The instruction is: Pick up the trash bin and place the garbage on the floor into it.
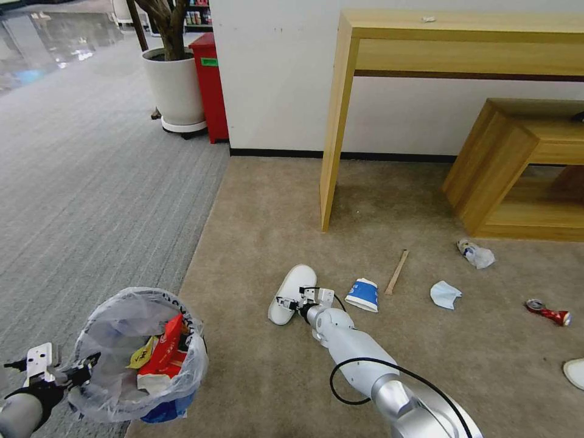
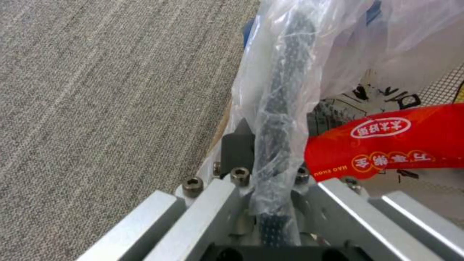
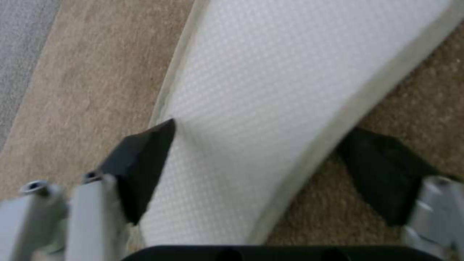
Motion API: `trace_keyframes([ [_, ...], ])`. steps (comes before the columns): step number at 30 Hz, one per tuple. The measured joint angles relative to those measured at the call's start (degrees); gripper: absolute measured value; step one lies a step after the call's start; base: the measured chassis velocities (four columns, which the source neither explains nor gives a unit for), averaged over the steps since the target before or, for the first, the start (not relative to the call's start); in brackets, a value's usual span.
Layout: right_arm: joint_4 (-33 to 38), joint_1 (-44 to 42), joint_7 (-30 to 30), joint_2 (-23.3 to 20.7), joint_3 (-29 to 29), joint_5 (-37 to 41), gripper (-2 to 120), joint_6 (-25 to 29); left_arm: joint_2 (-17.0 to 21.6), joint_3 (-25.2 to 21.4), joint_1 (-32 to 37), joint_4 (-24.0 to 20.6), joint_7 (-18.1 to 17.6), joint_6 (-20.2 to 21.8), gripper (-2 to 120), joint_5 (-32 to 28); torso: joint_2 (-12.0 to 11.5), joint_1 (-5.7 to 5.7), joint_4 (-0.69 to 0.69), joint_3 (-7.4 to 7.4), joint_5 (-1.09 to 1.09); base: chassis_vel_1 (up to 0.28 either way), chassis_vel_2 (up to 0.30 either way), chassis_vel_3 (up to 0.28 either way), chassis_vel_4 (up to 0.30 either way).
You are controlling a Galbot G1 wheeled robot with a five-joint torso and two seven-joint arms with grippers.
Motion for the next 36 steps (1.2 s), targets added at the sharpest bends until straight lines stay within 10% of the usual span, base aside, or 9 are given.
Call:
trace_keyframes([
  [20, 0.07, -0.71, 0.00, 0.00, -0.11, -5.81, 6, 5.54, 1.13, 0.33, -0.49, 0.00, 0.28, 0.00, 0, -0.40, -0.01, 0.00, 0.04, 0.01, 0.03, 0.000, 0.000, 0.000, 0.000],
  [36, 13.10, -3.12, -0.74, -4.74, 0.51, -13.87, 0, 10.05, 4.53, 1.80, -1.76, 0.97, -1.09, 0.00, 0, -2.36, -0.01, 0.00, 0.02, 0.01, 0.02, 0.000, 0.000, 0.000, 0.000],
])
